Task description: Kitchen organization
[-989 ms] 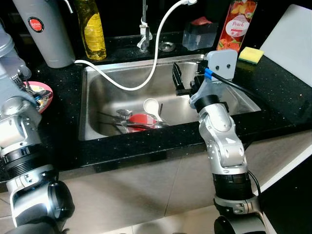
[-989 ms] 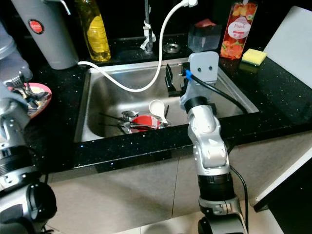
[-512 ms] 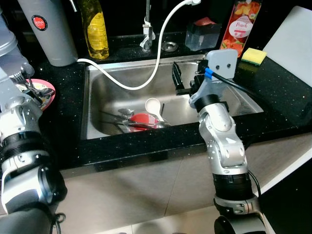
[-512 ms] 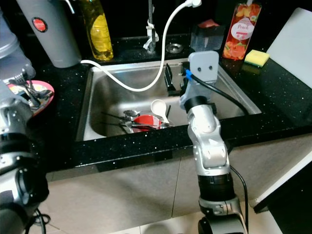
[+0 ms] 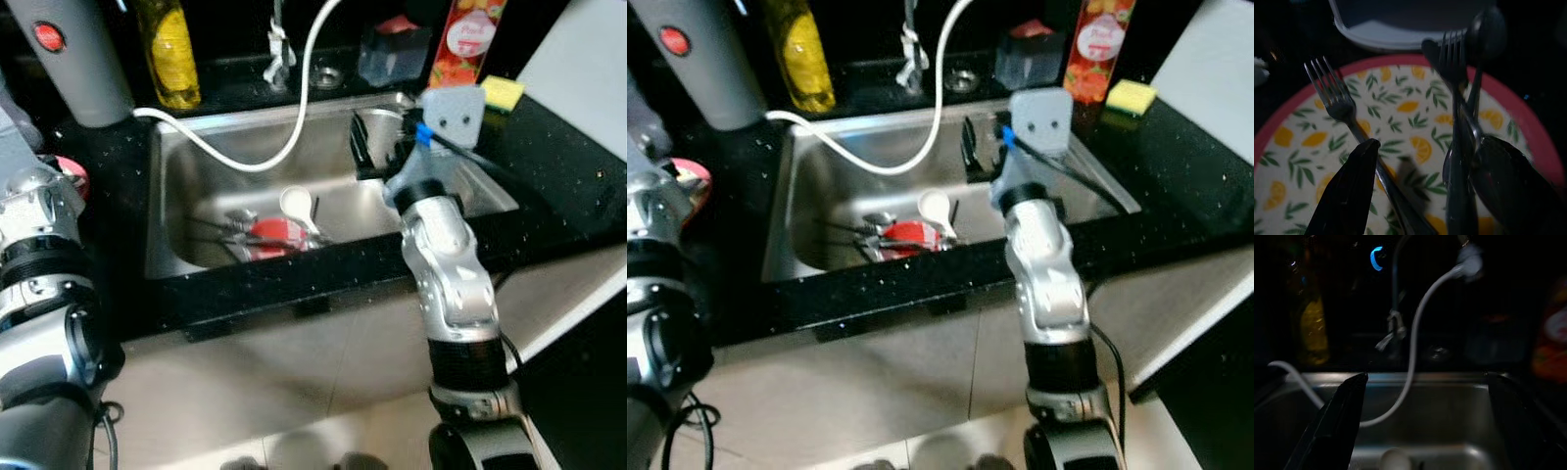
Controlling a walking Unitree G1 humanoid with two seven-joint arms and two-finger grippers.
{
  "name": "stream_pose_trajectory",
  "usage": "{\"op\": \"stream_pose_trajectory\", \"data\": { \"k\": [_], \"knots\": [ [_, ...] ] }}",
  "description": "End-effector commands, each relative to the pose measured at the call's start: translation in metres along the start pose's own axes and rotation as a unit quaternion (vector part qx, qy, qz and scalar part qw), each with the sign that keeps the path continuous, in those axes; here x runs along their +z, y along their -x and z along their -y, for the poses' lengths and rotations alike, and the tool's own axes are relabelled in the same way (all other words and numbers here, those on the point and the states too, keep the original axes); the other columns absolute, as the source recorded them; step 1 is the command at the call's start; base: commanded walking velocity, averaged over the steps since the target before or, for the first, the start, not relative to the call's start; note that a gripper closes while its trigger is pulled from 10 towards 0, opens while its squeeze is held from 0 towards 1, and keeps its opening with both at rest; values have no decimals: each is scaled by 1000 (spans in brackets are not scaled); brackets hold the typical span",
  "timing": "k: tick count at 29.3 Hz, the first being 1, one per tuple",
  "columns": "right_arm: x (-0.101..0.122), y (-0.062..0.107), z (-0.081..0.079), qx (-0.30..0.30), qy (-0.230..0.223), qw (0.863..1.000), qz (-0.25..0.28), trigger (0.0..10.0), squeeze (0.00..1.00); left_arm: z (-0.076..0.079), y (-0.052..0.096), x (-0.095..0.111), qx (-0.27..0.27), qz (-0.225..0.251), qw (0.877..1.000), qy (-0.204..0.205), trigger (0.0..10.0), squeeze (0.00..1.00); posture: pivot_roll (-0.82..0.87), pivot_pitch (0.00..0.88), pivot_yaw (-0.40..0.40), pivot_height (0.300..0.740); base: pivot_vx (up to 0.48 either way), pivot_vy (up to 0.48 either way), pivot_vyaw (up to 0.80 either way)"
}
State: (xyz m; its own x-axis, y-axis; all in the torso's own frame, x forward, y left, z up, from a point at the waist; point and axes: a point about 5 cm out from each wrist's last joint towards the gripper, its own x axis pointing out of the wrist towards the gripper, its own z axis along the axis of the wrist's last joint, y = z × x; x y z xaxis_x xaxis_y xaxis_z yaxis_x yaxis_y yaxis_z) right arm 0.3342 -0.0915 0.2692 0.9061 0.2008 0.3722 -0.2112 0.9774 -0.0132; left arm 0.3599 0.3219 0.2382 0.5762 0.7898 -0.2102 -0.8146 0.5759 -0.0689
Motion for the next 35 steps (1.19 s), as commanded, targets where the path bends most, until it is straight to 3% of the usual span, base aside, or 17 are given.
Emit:
{"op": "stream_pose_trajectory", "data": {
  "k": [1, 7, 12, 16, 22, 31, 32, 33, 34, 35],
  "knots": [
    [-7, -4, -9, 19, -18, 999, -20, 10000, 0, -12, -3, 7, 32, 13, 999, -3, 10000, 0, 49, 160, 21, 740, 0, 0, 0],
    [-6, -11, -14, 23, -30, 999, -18, 10000, 0, -38, -3, 27, 102, 70, 992, -4, 10000, 0, 86, 183, 23, 740, 0, 0, 0],
    [-9, -11, -14, 19, -34, 999, -22, 10000, 0, -51, -7, 36, 119, 80, 990, 4, 10000, 0, 89, 186, 25, 740, 0, 0, 0],
    [-12, -8, -12, 18, -33, 999, -25, 10000, 0, -53, -15, 22, 107, 19, 993, 38, 10000, 0, 81, 190, 31, 740, 0, 0, 0],
    [-12, -1, 0, -8, -29, 999, -29, 10000, 0, -42, -19, -4, 55, -60, 995, 62, 10000, 0, 61, 204, 45, 740, 0, 0, 0],
    [-14, 1, 2, -16, -29, 999, -31, 10000, 0, -38, -20, -4, 43, -65, 995, 61, 10000, 0, 53, 203, 48, 740, 0, 0, 0],
    [-13, 1, 1, -15, -29, 999, -30, 10000, 0, -38, -20, -5, 46, -71, 994, 63, 7137, 0, 50, 201, 50, 740, 0, 0, 0],
    [-13, 1, 1, -15, -29, 999, -30, 10000, 0, -38, -20, -5, 46, -71, 994, 63, 7137, 0, 50, 201, 50, 740, 0, 0, 0],
    [-12, 0, 1, -14, -29, 999, -28, 10000, 0, -39, -20, -8, 49, -83, 993, 69, 2039, 0, 49, 198, 49, 740, 0, 0, 0],
    [-12, -1, 1, -14, -28, 999, -27, 10000, 0, -39, -20, -10, 50, -89, 992, 72, 0, 0, 49, 196, 49, 740, 0, 0, 0]
  ]
}}
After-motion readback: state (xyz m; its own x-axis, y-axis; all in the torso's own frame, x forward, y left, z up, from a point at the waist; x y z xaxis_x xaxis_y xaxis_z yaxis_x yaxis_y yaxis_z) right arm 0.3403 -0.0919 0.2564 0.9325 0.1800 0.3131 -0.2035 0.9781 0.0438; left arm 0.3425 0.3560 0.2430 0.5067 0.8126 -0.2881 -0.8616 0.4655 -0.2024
